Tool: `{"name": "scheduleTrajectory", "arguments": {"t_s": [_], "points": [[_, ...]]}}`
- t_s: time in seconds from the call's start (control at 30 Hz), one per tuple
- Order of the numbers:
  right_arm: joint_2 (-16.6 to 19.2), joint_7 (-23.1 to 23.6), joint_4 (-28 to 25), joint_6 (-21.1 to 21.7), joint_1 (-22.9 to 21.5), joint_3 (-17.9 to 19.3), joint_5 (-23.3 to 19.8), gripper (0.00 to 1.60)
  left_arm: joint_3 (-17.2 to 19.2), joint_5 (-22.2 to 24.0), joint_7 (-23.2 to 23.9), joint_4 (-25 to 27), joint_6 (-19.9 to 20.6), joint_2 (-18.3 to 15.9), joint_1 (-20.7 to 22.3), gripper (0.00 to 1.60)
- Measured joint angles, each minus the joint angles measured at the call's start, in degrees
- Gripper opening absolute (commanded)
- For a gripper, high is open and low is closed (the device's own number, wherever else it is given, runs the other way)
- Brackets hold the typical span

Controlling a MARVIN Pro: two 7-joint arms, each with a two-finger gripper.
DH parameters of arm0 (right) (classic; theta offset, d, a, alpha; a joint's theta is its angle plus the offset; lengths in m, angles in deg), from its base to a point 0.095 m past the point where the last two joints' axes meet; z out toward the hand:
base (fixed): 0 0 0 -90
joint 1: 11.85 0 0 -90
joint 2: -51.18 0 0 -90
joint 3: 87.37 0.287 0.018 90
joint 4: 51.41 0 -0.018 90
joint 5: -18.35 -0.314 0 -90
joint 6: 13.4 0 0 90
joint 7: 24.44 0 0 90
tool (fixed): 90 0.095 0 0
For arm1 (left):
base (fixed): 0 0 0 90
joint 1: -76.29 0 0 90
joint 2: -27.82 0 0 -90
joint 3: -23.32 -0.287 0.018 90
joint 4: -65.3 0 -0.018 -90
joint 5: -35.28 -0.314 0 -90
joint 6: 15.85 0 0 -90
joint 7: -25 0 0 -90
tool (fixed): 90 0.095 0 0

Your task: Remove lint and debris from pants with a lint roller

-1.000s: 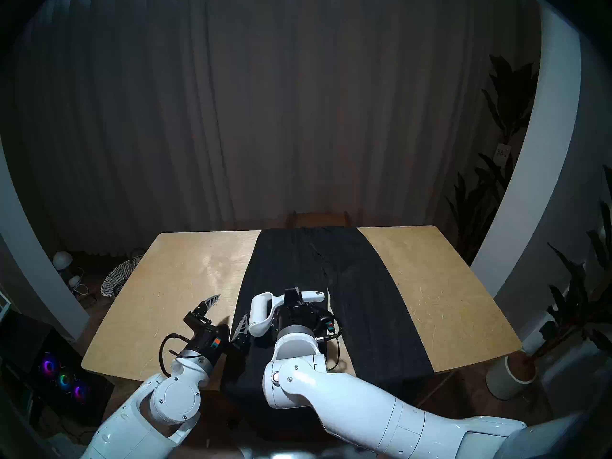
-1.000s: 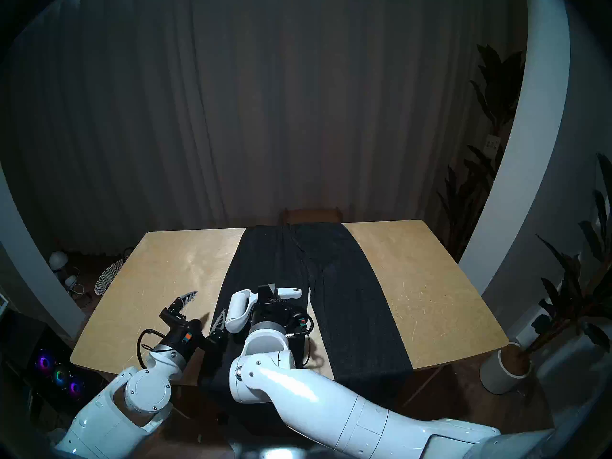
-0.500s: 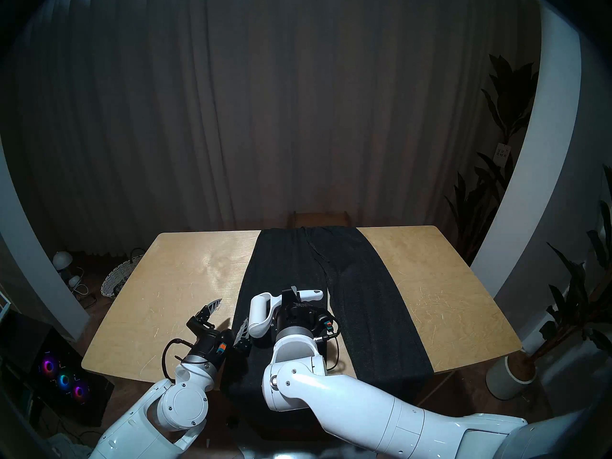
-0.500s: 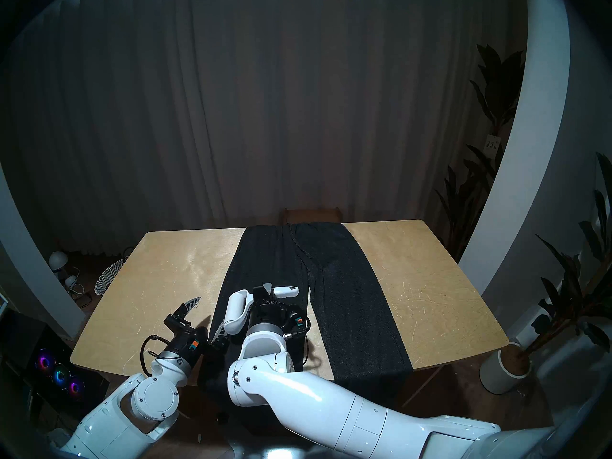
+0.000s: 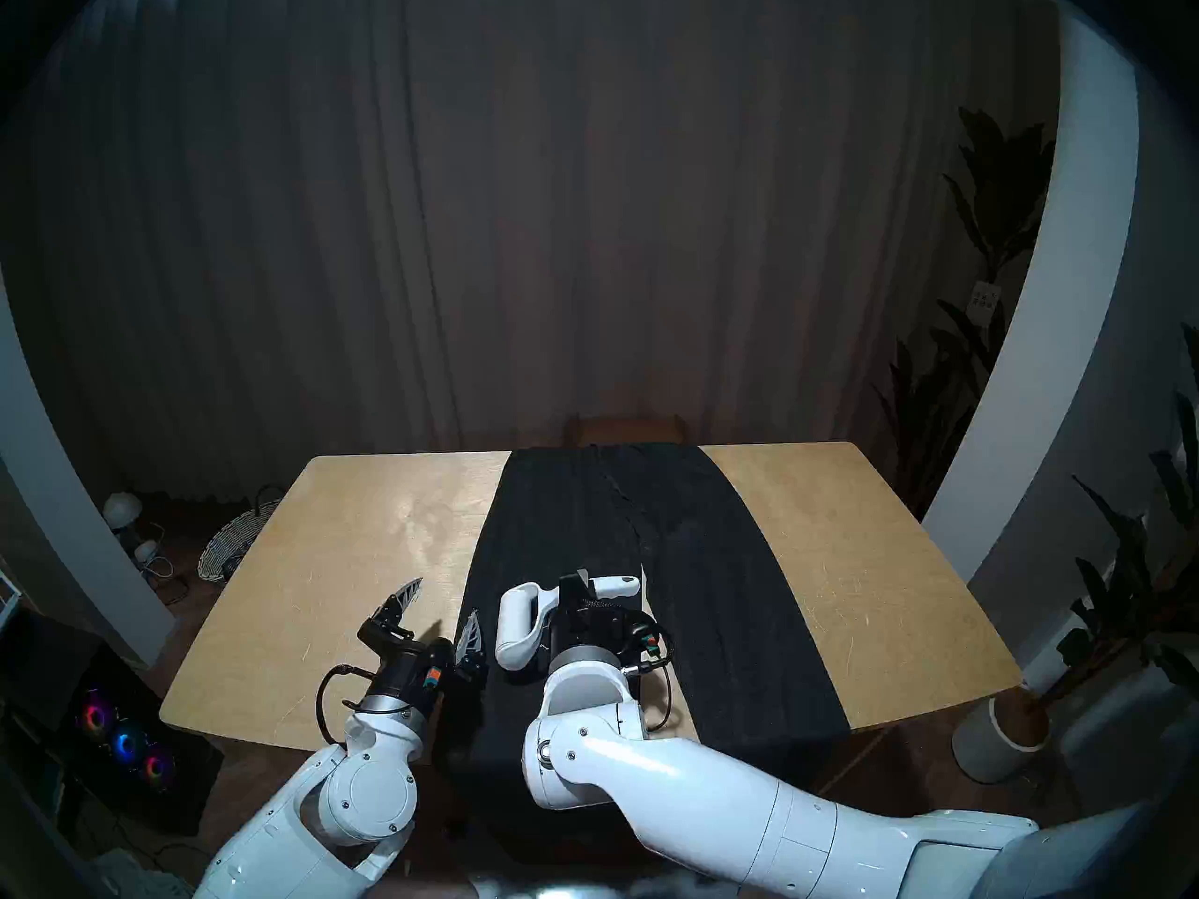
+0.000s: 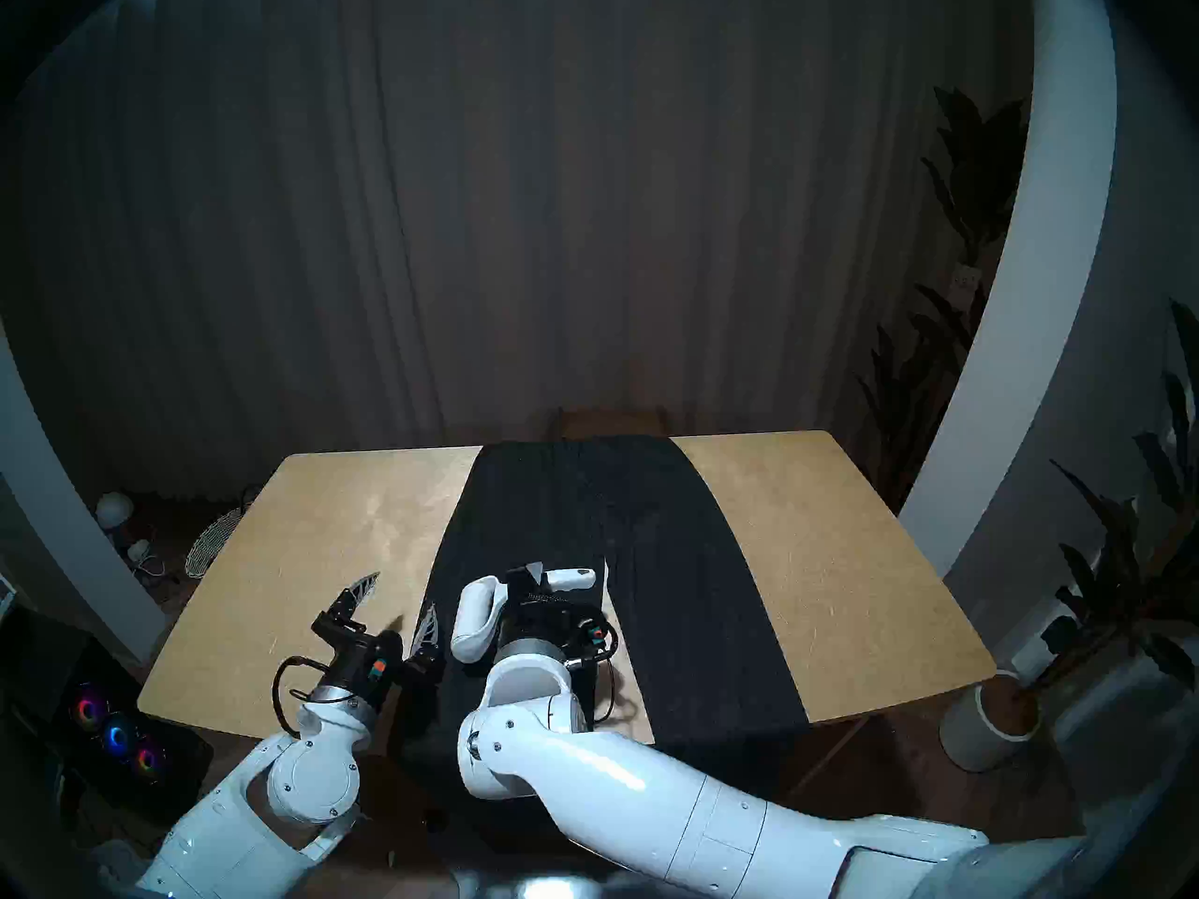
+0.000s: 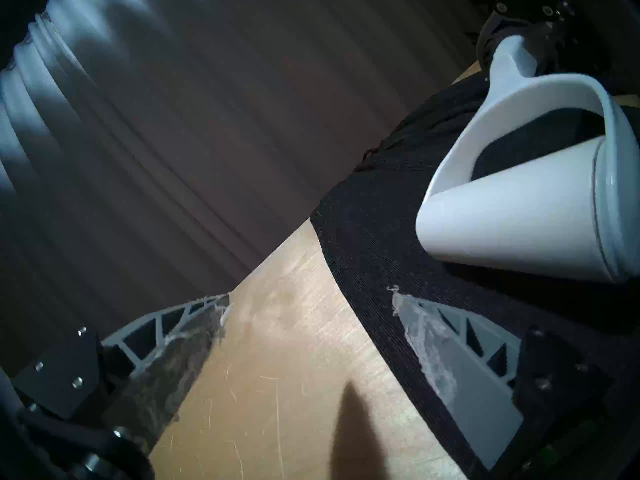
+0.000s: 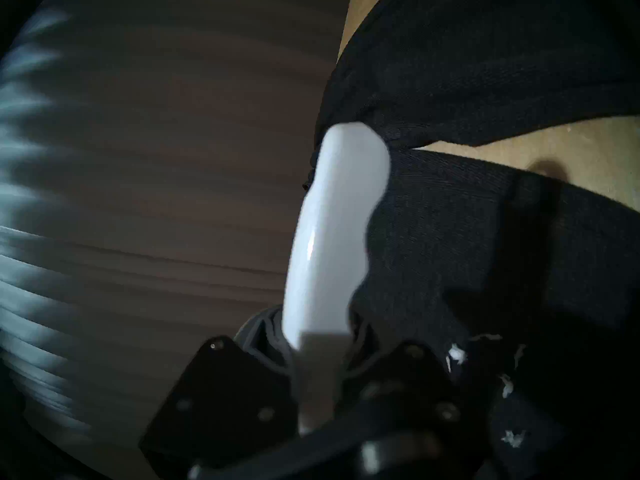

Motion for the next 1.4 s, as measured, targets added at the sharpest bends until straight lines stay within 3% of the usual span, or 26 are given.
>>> {"name": "scheduleTrajectory", "arguments": {"t_s": [0.53, 0.9, 1.4], "points": [[-1.05, -1.42, 1.25, -0.06, -2.57, -2.92, -0.78, 0.00, -1.87, -2.51, -3.33, -2.98, -0.60, 1.55, 2.22, 1.60], [-0.86, -2.85, 1.32, -0.06, -2.94, -2.57, -1.16, 0.00, -2.43, -3.46, -4.99, -3.80, 0.49, 2.32, 3.17, 1.60], [0.21, -2.96, 1.73, -0.03, -0.86, -1.25, -0.27, 0.00, -2.63, -2.18, -2.52, -2.02, 1.80, 1.20, 2.65, 1.60]]}}
